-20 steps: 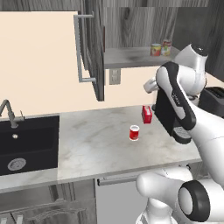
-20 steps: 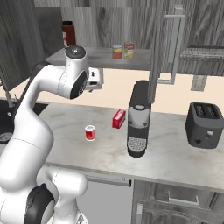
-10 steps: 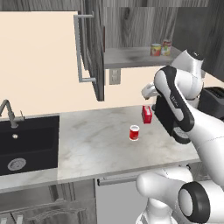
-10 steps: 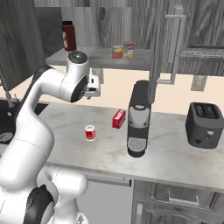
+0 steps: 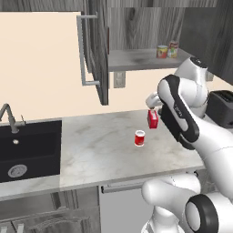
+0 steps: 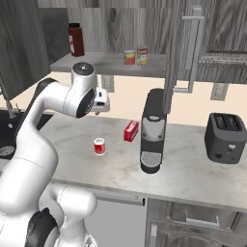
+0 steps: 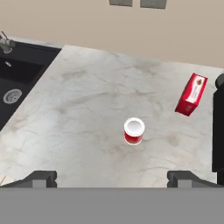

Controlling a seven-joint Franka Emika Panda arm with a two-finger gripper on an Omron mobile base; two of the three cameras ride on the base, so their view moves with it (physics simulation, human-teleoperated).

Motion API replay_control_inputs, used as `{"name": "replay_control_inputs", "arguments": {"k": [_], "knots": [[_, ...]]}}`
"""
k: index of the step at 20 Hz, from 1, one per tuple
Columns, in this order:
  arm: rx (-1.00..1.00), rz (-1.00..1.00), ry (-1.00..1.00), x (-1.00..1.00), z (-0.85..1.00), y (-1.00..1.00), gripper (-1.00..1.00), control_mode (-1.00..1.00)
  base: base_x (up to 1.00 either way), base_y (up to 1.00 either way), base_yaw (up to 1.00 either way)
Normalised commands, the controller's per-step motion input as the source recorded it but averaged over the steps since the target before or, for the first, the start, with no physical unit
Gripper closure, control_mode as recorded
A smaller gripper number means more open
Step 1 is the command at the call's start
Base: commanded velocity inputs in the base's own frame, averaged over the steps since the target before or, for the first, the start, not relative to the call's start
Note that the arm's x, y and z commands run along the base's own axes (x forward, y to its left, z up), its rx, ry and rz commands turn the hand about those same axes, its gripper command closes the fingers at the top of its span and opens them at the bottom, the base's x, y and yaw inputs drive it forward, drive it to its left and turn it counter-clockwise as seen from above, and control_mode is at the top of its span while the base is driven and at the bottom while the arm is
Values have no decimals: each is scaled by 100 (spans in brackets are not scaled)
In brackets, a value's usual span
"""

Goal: Pick the cans from the counter and place them in their designated side in the cabinet.

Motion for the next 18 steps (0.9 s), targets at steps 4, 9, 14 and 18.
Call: {"name": "replay_control_inputs", "arguments": {"k": [4,9,14,18], "knots": [[-4,0,0,9,-3,11,-100,-100,0,0,0],[-9,0,0,22,-9,3,-100,-100,0,0,0],[-11,-2,0,16,-9,0,-100,-100,0,0,0],[-4,-2,0,12,-17,0,-100,-100,0,0,0]]}}
